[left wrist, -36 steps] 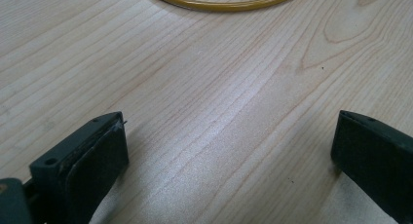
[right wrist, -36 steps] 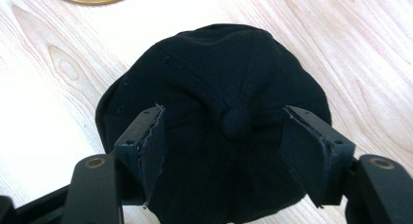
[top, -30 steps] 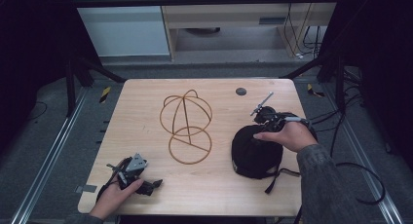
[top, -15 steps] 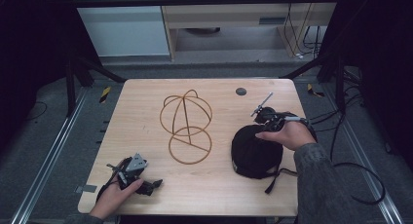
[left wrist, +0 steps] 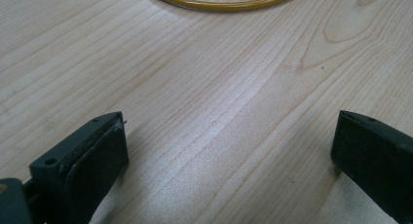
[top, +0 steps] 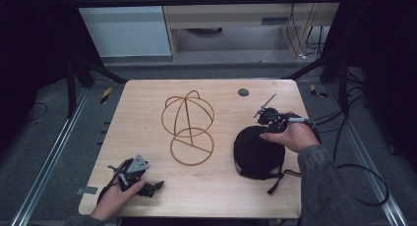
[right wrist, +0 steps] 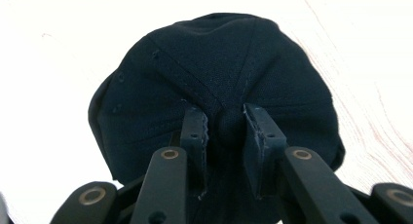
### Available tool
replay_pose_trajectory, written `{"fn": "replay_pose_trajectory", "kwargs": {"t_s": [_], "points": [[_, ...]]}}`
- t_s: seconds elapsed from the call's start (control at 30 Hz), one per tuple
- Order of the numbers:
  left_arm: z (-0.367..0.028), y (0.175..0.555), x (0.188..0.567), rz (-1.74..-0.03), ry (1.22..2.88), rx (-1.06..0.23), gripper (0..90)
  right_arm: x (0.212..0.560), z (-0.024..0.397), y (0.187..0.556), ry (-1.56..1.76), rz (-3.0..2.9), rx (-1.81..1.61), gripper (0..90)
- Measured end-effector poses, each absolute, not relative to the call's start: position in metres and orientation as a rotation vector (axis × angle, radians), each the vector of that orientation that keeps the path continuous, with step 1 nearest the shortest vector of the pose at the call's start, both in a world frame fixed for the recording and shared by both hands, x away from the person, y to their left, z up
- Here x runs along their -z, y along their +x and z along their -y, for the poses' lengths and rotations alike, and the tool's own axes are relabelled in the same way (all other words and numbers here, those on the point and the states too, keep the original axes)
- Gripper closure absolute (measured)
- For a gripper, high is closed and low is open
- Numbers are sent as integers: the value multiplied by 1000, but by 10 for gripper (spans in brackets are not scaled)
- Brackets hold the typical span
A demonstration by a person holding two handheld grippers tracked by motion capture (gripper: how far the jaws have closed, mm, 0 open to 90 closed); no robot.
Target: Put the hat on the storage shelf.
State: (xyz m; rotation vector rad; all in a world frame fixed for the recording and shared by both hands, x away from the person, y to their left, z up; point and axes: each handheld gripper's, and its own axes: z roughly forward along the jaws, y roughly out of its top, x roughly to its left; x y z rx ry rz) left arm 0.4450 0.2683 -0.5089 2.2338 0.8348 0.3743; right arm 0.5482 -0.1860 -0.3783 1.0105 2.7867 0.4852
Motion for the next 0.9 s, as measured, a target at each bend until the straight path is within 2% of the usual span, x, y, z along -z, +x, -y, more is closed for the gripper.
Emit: {"fn": "replay_pose_trajectory", "kwargs": {"t_s": [0.43,0.9], "points": [[-268,445,509,-835,2233,-375,0,334,201,521,956,-2662,-745,731],[-268,445,509,-834,2237,-373,0,303,225,491,945,-2435,-1042,735]]}}
